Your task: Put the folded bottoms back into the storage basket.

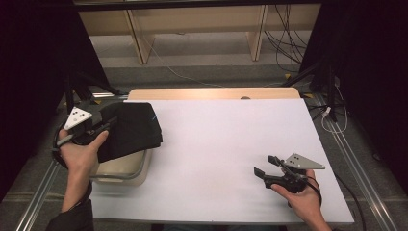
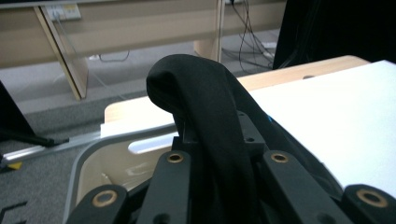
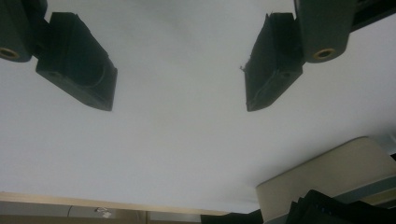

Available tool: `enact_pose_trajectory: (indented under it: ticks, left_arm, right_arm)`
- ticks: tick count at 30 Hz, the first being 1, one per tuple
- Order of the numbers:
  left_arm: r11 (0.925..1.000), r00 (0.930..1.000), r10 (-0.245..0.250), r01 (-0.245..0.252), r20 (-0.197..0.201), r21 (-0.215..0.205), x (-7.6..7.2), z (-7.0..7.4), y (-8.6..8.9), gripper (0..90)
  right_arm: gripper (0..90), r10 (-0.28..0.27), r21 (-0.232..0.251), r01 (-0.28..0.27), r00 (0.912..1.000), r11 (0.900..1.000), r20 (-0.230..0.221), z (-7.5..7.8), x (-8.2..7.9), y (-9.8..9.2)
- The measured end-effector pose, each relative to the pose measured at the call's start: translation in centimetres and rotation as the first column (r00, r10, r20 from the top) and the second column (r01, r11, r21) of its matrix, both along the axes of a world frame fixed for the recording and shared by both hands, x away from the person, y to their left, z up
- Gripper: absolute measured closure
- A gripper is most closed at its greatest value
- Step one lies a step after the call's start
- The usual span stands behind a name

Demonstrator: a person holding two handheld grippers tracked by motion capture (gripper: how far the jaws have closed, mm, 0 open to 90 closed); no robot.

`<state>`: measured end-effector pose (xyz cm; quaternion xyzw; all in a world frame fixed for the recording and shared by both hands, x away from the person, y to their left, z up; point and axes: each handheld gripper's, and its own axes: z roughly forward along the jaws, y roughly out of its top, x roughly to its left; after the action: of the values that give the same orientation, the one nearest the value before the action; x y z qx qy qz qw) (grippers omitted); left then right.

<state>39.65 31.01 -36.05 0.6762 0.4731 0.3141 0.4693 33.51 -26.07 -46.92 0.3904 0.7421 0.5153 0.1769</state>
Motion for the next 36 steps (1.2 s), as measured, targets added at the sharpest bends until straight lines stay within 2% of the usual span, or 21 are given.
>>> enact_pose_trajectory:
  ticks: [1,4,8,11,12,13,14,23,27,28,29,35,36]
  left_arm:
    - [1.0000,1.0000,0.000,0.000,0.000,0.000,0.0,0.0,0.0,78.0]
    - [1.0000,0.9991,0.007,-0.007,-0.041,0.000,0.9,-0.5,0.8,77.9]
    - [1.0000,0.9977,0.009,-0.009,-0.067,0.002,1.6,-0.9,1.4,77.9]
    - [1.0000,0.9955,0.003,-0.003,-0.095,0.003,2.3,-1.3,1.9,77.8]
    - [1.0000,0.9933,0.004,-0.003,-0.116,0.008,2.8,-1.5,2.4,77.8]
    - [1.0000,0.9933,0.004,-0.003,-0.116,0.008,2.8,-1.5,2.4,77.7]
    - [0.9999,0.9908,0.001,0.000,-0.136,0.011,3.2,-1.9,2.8,77.6]
    - [0.9998,0.9845,-0.018,0.019,-0.174,0.005,4.1,-3.0,3.9,77.1]
    - [0.9997,0.9797,-0.020,0.023,-0.199,0.011,4.5,-3.6,4.2,76.9]
    - [0.9994,0.9756,-0.024,0.029,-0.218,0.019,4.8,-3.8,4.4,76.7]
    - [0.9994,0.9756,-0.024,0.029,-0.218,0.019,4.8,-3.8,4.4,76.7]
    - [0.9974,0.9614,-0.047,0.060,-0.271,0.040,5.7,-4.6,4.5,76.4]
    - [0.9974,0.9614,-0.047,0.060,-0.271,0.040,5.7,-4.6,4.5,76.3]
  right_arm:
    - [26.3,0.000,0.000,0.000,1.0000,1.000,0.000,0.0,0.0,0.0]
    - [26.3,-0.001,-0.003,0.001,1.0000,1.000,-0.002,0.0,0.0,0.0]
    - [26.3,0.000,-0.003,0.000,1.0000,1.000,-0.001,0.0,0.0,0.0]
    - [26.3,0.000,-0.003,0.000,1.0000,1.000,-0.001,0.0,0.0,0.0]
    - [26.3,-0.001,-0.003,0.001,1.0000,1.000,-0.002,0.1,0.0,0.0]
    - [26.3,-0.001,-0.003,0.001,1.0000,1.000,-0.002,0.1,0.0,0.0]
    - [26.3,-0.001,-0.003,0.001,1.0000,1.000,-0.001,0.1,0.0,0.0]
    - [26.2,-0.001,-0.003,0.001,1.0000,1.000,-0.002,0.0,0.0,0.0]
    - [26.2,0.001,0.003,-0.001,1.0000,1.000,-0.002,0.0,0.0,0.1]
    - [26.3,0.001,0.004,-0.001,1.0000,1.000,-0.003,0.0,0.0,0.1]
    - [26.3,0.001,0.004,-0.001,1.0000,1.000,-0.003,0.0,0.0,0.1]
    - [26.2,0.002,0.001,-0.002,1.0000,1.000,-0.003,0.0,0.0,0.0]
    - [26.2,0.002,0.001,-0.002,1.0000,1.000,-0.003,0.0,0.0,0.0]
